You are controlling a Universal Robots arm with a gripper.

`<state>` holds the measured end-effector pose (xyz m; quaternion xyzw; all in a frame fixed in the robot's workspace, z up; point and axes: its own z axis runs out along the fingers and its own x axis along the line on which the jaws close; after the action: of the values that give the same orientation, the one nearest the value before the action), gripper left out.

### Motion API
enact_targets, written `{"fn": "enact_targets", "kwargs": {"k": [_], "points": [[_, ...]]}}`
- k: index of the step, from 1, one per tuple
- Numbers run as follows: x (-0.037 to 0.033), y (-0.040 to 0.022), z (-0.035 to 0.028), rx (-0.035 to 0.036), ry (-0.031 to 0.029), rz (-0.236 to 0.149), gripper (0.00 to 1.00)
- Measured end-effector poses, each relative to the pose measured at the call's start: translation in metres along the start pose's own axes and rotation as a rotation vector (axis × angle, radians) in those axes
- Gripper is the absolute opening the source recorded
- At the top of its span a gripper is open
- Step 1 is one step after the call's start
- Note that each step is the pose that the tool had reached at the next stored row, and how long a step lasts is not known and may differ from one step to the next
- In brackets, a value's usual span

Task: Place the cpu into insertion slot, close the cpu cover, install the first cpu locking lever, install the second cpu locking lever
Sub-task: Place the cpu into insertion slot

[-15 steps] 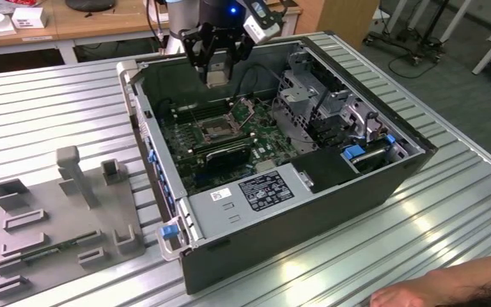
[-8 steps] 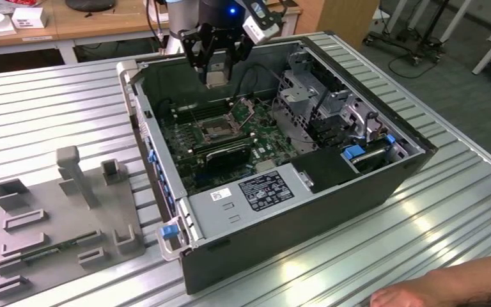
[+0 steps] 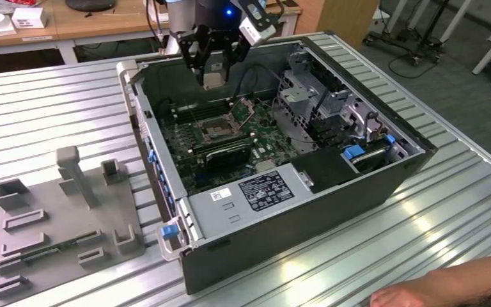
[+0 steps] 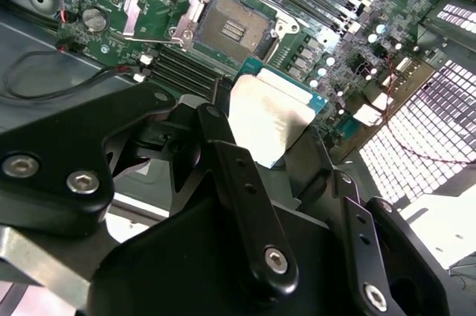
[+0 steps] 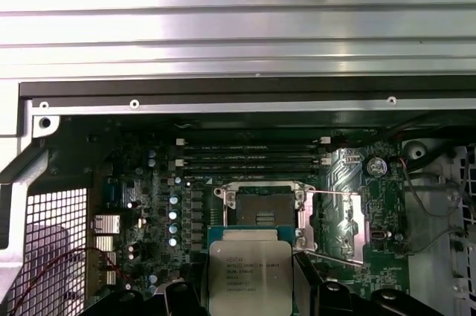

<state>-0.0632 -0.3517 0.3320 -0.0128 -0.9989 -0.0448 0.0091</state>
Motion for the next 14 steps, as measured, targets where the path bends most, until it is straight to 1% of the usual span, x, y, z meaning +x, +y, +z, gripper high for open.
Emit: {"fn": "enact_targets", "kwargs": {"k": [8,14], "points": [[0.0031,-0.0001,0.0003,-0.0002,-0.0001,0.000,0.54],[0.0076,-0.0003,0.0012,-0.0001,-0.0001,0.000,0.54]]}}
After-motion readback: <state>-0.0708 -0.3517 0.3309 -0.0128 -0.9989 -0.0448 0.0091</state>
